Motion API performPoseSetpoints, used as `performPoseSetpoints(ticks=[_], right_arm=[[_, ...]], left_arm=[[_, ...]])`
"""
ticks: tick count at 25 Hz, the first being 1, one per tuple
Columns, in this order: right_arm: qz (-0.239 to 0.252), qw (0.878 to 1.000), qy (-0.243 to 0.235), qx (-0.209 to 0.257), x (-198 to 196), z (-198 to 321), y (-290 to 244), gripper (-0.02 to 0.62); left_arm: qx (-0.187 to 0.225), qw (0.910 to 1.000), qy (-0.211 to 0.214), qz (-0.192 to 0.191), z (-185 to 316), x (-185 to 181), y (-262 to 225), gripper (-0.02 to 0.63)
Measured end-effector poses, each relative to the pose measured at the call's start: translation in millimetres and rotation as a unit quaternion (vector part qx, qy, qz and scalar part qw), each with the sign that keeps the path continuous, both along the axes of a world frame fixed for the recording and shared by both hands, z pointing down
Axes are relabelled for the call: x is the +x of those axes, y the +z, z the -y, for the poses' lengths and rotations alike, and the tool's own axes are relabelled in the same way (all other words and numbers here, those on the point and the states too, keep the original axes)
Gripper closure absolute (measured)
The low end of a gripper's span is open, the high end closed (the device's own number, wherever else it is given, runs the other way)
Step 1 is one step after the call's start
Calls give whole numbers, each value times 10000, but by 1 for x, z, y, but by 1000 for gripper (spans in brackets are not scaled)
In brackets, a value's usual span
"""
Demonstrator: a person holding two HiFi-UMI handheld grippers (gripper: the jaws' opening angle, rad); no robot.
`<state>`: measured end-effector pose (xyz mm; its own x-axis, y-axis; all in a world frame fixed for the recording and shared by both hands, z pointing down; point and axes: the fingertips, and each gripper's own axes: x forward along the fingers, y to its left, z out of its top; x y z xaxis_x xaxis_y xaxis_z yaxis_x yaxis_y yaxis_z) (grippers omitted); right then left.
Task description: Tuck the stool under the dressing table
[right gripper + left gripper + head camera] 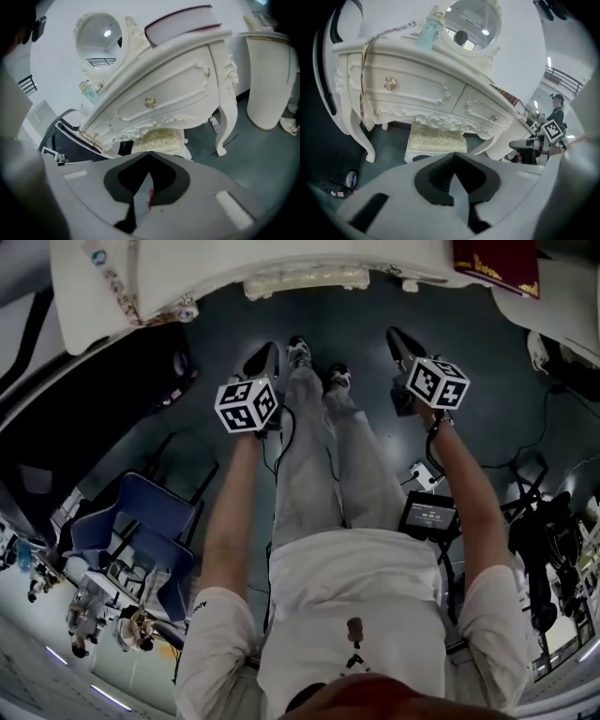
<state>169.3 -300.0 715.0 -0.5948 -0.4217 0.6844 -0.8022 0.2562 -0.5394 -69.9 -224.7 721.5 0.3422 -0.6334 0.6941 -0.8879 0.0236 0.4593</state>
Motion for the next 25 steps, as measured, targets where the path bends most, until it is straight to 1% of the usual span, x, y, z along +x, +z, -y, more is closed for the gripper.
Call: performPoseSetpoints(ticks=[1,3,5,6,8,11,13,16,21,25], right_arm=[[61,9999,-45,80,1,1,-21,589],[78,9987,-340,373,2,9,-67,589],[109,9949,-573,817,2,28,-118,589],[177,9926,-569,1055,3,41,-145,589],[415,9880,-299,1458,13,60,-198,589],[778,9786,236,1891,37,66,-277,588],[912,9707,366,2193,48,59,-326,589],[895,9619,312,2565,55,42,-386,589],[786,9514,161,2973,60,5,-462,589],[777,9444,139,3191,59,-25,-508,589]], left_arm=[[102,9999,-12,-28,-1,3,-21,600],[390,9992,2,-87,3,8,-67,600],[763,9970,66,-55,14,12,-113,600],[955,9954,113,9,19,13,-135,600],[1276,9914,214,175,24,15,-177,600],[1587,9861,324,382,13,23,-237,600],[1757,9826,349,484,4,26,-275,600],[1988,9780,312,554,-13,26,-327,600],[2257,9717,280,638,-43,31,-394,600],[2507,9663,220,534,-60,36,-441,600]])
